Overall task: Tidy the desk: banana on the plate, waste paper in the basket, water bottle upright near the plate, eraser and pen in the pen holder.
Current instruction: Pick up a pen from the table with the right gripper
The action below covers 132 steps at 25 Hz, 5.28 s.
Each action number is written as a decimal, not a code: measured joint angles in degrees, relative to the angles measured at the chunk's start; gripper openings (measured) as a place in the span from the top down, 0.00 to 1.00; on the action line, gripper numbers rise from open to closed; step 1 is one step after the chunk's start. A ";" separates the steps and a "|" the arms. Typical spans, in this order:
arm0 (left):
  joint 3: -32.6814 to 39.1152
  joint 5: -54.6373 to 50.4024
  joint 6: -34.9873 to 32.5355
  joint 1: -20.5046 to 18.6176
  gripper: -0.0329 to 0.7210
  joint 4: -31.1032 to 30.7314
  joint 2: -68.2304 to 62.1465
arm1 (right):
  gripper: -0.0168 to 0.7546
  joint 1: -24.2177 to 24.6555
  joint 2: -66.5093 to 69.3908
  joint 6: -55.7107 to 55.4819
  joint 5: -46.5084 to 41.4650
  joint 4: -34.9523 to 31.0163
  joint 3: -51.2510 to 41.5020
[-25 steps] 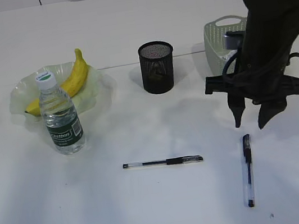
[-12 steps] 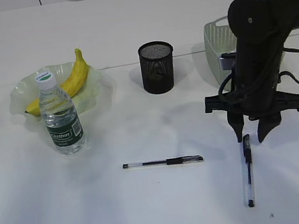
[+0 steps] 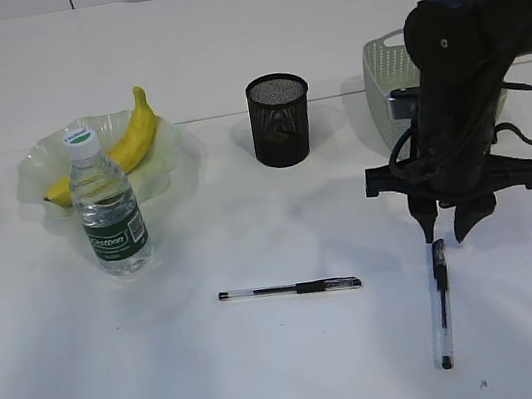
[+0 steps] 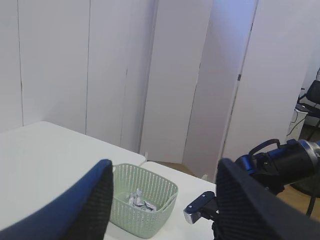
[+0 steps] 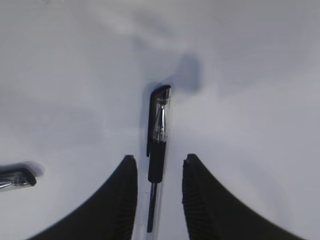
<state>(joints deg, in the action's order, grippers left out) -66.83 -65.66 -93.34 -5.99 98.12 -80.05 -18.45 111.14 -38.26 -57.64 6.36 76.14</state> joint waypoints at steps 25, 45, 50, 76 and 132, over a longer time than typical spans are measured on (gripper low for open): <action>0.00 0.00 0.34 0.00 0.36 -0.72 0.00 | 0.68 0.00 5.57 -0.12 2.93 -0.43 0.00; 0.00 0.00 0.45 0.00 0.36 -0.80 0.00 | 0.68 0.00 5.57 -0.24 3.51 -0.43 0.00; 0.00 0.00 0.45 0.00 0.36 -0.80 0.00 | 0.68 0.00 6.07 -0.24 3.39 -0.53 0.00; 0.00 0.24 0.45 0.00 0.36 -0.80 0.00 | 0.68 0.00 7.82 -0.24 8.11 -0.31 0.00; 0.00 4.41 0.45 0.00 0.36 1.59 0.00 | 0.87 0.00 11.17 7.10 8.81 5.84 24.94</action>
<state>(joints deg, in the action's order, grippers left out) -66.83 -61.25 -92.89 -5.99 99.71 -80.05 -18.45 122.31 -31.17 -48.83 12.19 101.08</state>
